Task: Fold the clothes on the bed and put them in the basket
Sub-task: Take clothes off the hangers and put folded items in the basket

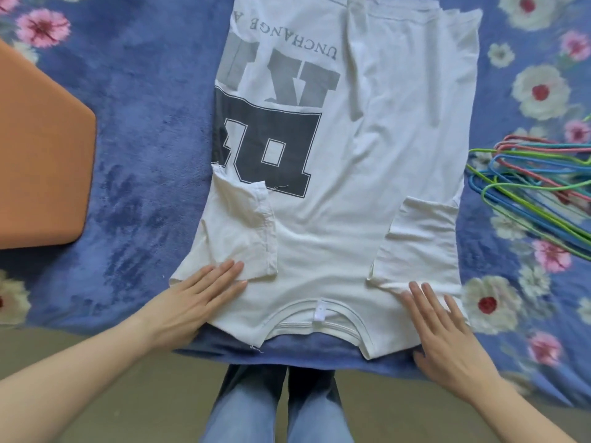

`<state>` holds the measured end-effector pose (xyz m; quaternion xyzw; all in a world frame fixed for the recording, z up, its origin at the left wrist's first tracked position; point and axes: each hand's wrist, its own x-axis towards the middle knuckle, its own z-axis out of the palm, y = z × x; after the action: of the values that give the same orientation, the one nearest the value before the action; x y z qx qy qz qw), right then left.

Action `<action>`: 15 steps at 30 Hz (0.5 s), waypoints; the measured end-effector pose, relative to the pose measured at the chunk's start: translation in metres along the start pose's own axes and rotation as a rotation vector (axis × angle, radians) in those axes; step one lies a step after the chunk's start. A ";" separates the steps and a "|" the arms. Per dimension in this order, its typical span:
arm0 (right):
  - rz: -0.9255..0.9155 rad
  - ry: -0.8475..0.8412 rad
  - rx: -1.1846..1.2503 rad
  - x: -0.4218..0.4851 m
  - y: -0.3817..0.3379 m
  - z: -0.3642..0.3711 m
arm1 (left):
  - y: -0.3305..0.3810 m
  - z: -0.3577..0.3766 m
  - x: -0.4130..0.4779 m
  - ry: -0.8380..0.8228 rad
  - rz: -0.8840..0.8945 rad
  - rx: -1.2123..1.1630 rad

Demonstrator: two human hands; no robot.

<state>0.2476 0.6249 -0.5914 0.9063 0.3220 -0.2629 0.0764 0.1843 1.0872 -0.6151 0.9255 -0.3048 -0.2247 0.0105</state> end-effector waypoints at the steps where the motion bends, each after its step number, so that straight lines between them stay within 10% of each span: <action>1: 0.034 0.036 -0.003 0.002 0.000 0.005 | 0.001 0.000 0.005 0.017 -0.015 0.017; 8: 0.137 0.163 0.265 0.047 -0.006 -0.005 | -0.004 -0.022 0.051 0.069 -0.017 0.073; 11: 0.450 0.034 0.667 0.062 0.001 -0.043 | -0.010 -0.064 0.073 -0.162 -0.161 -0.097; 15: 0.428 -0.156 0.864 0.072 0.023 -0.097 | -0.014 -0.129 0.101 -0.577 -0.271 -0.174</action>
<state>0.3503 0.6760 -0.5480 0.8786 -0.0168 -0.4180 -0.2304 0.3188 1.0256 -0.5423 0.8513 -0.1489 -0.5023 -0.0274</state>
